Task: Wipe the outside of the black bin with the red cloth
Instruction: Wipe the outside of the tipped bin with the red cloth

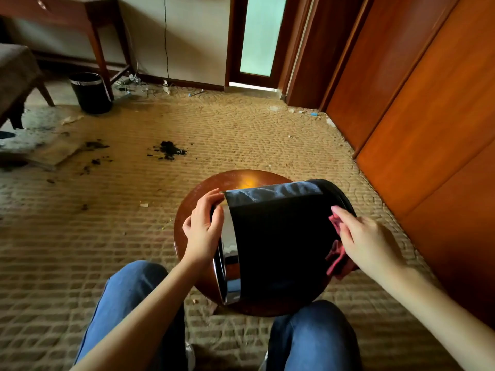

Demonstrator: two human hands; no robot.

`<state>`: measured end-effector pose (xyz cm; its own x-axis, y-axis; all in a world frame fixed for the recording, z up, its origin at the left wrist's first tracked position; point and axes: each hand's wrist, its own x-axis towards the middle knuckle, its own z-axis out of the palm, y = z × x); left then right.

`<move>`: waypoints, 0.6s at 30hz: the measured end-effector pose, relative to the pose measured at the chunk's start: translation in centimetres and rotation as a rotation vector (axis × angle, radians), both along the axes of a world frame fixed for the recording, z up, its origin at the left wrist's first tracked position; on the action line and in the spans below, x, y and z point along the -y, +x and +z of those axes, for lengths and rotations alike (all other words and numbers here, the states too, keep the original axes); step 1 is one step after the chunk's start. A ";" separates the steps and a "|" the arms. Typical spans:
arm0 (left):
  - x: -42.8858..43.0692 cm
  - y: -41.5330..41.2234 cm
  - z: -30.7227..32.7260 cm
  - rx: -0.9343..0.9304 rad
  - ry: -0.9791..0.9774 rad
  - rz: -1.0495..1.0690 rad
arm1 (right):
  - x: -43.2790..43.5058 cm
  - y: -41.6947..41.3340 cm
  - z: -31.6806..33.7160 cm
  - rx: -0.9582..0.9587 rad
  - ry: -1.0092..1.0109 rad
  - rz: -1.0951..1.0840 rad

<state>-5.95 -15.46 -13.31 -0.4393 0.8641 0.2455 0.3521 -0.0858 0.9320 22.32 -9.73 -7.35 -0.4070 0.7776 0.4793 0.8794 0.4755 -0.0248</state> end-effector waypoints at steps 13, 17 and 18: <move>1.9 1.0 -0.5 0.053 0.041 -0.028 | -6.8 -4.0 3.1 0.147 -0.300 -0.186; 1.7 0.8 -0.1 0.038 0.038 -0.015 | -6.9 -3.6 2.2 0.045 -0.280 -0.186; 1.6 0.7 -0.2 0.042 0.042 -0.013 | -6.3 -2.7 1.7 -0.019 -0.267 -0.165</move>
<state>-5.26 -17.05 -13.48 -0.4383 0.8594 0.2633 0.3117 -0.1294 0.9413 19.61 -3.43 -5.68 -0.2579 0.9316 0.2561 0.9421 0.3012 -0.1471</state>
